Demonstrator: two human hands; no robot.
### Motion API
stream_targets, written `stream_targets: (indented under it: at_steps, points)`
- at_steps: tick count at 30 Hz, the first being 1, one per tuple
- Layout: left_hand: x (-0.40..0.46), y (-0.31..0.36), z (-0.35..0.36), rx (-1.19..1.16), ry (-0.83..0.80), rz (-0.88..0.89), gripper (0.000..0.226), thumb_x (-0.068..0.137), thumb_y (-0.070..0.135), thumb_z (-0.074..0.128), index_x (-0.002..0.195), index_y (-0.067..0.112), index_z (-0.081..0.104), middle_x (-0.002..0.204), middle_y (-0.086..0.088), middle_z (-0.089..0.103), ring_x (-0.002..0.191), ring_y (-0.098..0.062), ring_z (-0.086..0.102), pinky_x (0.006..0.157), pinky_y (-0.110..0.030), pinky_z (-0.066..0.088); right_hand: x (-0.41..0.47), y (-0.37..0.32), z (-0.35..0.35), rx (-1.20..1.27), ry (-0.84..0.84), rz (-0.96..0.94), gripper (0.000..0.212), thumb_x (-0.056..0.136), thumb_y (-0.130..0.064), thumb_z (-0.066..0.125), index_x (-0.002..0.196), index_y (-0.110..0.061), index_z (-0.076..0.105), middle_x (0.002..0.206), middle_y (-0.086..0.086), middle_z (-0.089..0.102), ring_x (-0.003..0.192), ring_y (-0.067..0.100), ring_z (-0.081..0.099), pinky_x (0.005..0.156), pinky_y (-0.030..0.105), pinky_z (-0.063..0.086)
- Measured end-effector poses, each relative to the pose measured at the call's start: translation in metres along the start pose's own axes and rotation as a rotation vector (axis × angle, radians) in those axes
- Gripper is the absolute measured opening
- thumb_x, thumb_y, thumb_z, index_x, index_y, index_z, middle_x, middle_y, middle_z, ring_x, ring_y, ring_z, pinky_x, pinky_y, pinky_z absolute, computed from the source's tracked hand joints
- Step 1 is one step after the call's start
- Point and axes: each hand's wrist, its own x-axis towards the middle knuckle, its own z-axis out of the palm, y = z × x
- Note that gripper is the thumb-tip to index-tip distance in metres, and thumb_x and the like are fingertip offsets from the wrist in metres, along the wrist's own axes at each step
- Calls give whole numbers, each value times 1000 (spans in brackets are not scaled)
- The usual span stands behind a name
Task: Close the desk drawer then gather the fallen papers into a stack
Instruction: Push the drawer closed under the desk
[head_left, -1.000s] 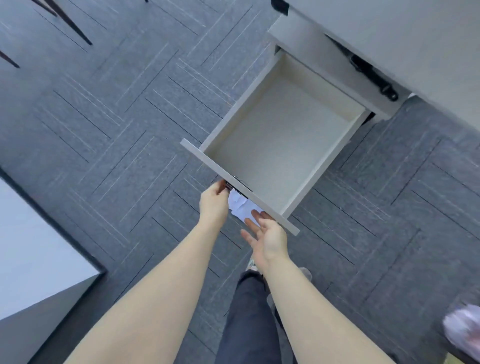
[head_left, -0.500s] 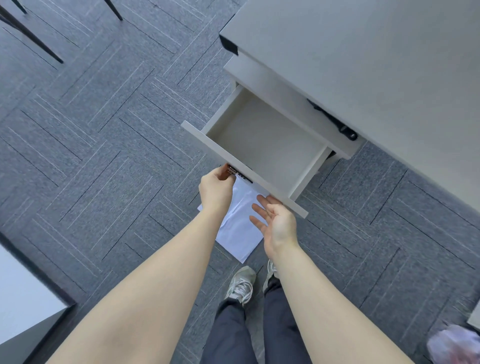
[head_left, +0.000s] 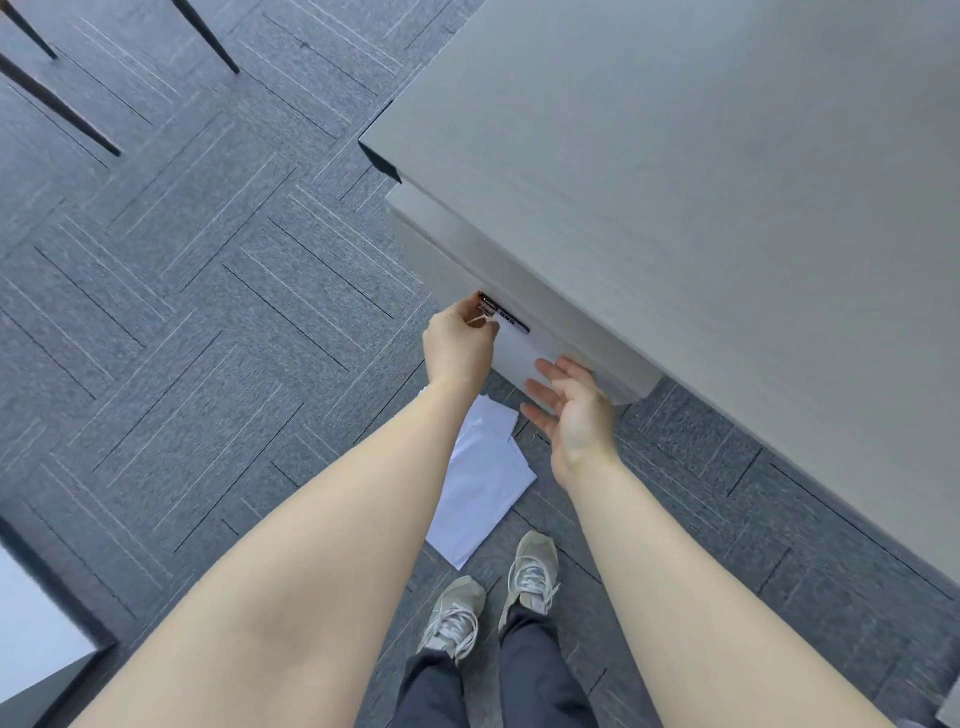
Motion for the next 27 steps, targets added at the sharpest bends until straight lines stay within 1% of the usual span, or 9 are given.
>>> stream_targets:
  at_steps: [4,6,8,11,15,18,20,24,27]
  points:
    - [9,2,5,75,35,42,15,74,18,59,82,26,67,89,-7,76,90,-29,68,82,-42,55,6,-7,-1,-30,40,-2,28,90,-3,43,113,-12,58,116,8,69,102,23,65,90,40,53]
    - [11,-1,6,162,27,69,22,76,20,59,95,18,70,92,-5,75,91,-29,67,80,-41,54,7,-6,-1,-36,40,-6,27,89,-2,43,104,-17,60,115,6,70,101,22,65,88,38,55]
    - [12,-3,8,312,36,123,26,81,23,60,105,17,68,98,-6,74,93,-30,65,76,-39,53,6,-4,-4,-72,15,-17,31,89,-1,41,111,-16,58,116,4,68,100,20,65,85,35,55]
    - [15,-4,11,500,94,222,25,90,29,56,108,15,65,99,-13,73,94,-36,65,71,-39,51,5,-6,-11,-175,-25,-21,41,88,-2,41,126,-15,53,122,2,66,98,16,63,86,35,53]
    - [17,-11,12,659,88,331,31,97,32,45,111,8,60,103,-16,70,93,-38,65,64,-36,38,4,-10,-14,-231,-47,-11,46,88,-2,40,130,-14,52,123,1,65,101,18,63,84,34,52]
    - [19,-14,8,768,48,406,19,97,16,45,105,5,58,99,-19,67,88,-40,66,61,-36,33,3,-9,-12,-238,-49,-18,48,87,-2,38,133,-14,50,122,0,64,98,18,63,79,32,51]
    - [23,-14,4,764,16,428,15,94,9,45,100,4,58,98,-20,66,85,-41,64,61,-37,33,4,-7,-11,-223,-42,-18,47,88,-4,38,133,-14,50,125,1,64,97,18,63,77,32,51]
    - [28,-11,-5,564,-51,398,30,97,24,38,87,2,57,92,-22,67,81,-41,60,61,-36,37,4,-3,-7,-159,-8,-11,33,91,-10,46,120,-21,55,128,2,63,104,21,64,86,38,53]
    - [32,-11,-15,453,-186,308,38,96,37,40,91,6,62,87,-20,69,85,-41,62,67,-39,43,-1,2,0,-140,22,-20,41,92,-14,48,132,-21,49,129,3,63,102,22,62,83,38,52]
